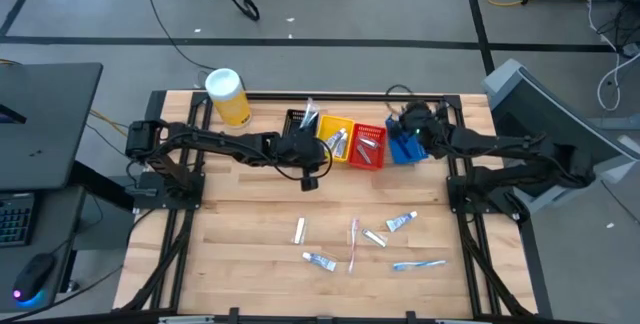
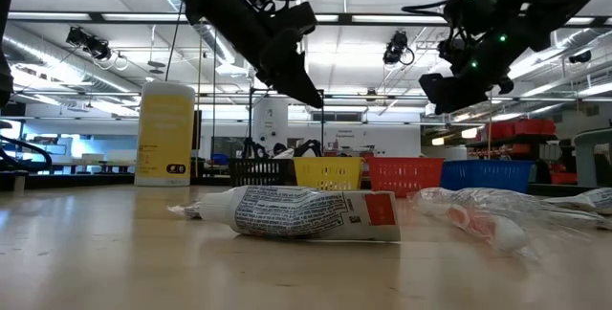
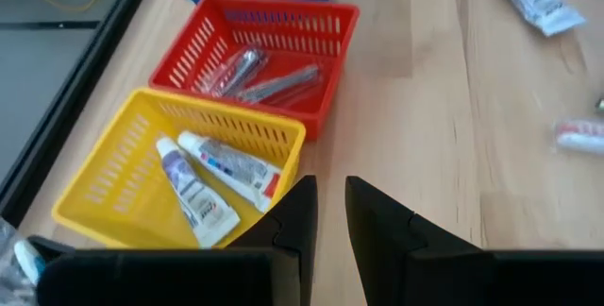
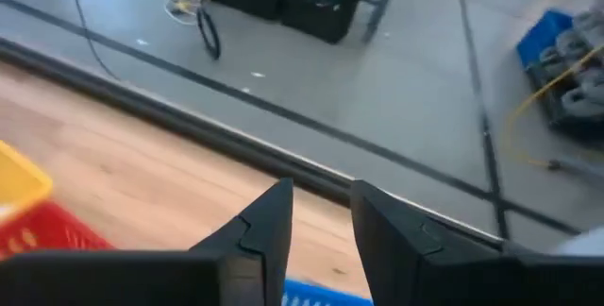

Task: Pick & Place Travel size toiletries
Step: Put the blue razor into the blue bin

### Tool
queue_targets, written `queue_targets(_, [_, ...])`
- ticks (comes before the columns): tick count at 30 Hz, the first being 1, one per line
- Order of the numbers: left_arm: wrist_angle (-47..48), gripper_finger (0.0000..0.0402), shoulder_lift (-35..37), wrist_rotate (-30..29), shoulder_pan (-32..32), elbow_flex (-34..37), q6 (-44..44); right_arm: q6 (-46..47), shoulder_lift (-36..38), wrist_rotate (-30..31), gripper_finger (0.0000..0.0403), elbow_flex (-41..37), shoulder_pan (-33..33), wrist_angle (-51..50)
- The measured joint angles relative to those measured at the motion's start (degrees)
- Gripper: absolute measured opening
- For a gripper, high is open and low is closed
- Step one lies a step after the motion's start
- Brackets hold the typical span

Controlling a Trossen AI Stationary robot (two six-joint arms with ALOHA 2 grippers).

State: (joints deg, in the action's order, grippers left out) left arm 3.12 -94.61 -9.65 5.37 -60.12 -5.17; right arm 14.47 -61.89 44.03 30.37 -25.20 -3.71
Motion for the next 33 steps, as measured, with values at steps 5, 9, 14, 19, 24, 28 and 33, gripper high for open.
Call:
queue_targets(5, [-1.32, 0.0067, 0.0, 0.0, 0.0, 0.0, -0.06, -1.08, -0.63, -15.56, 0.0118, 0.0, -4.27, 1.49])
queue_targets(9, [-1.3, 0.0067, 0.0, 0.0, 0.0, 0.0, -0.21, -4.92, -2.51, -19.05, 0.0118, 0.0, -5.86, -1.6])
queue_targets(14, [-1.3, 0.0067, 0.0, -0.02, 0.0, 0.0, -1.81, -4.87, -5.83, -23.88, 0.0118, 0.0, -8.41, -3.79])
queue_targets(19, [-1.32, 0.0067, 0.0, -0.02, 0.0, 0.0, -2.19, -3.91, -8.2, -29.73, 0.0118, -0.01, -11.21, -3.84])
queue_targets(24, [-1.3, 0.0067, 0.0, -0.02, 0.0, 0.0, -2.19, -1.87, -9.65, -33.99, 0.0118, -0.01, -14.12, -5.25])
queue_targets(28, [-1.3, 0.0067, 0.0, -0.02, 0.02, 0.0, -2.19, 0.12, -10.48, -37.98, 0.0118, -0.02, -16.33, -7.88])
queue_targets(33, [-1.32, 0.0067, 0.0, -0.02, 0.04, 0.0, -2.16, 0.08, -10.64, -36.36, 0.0118, -0.02, -16.8, -8.29])
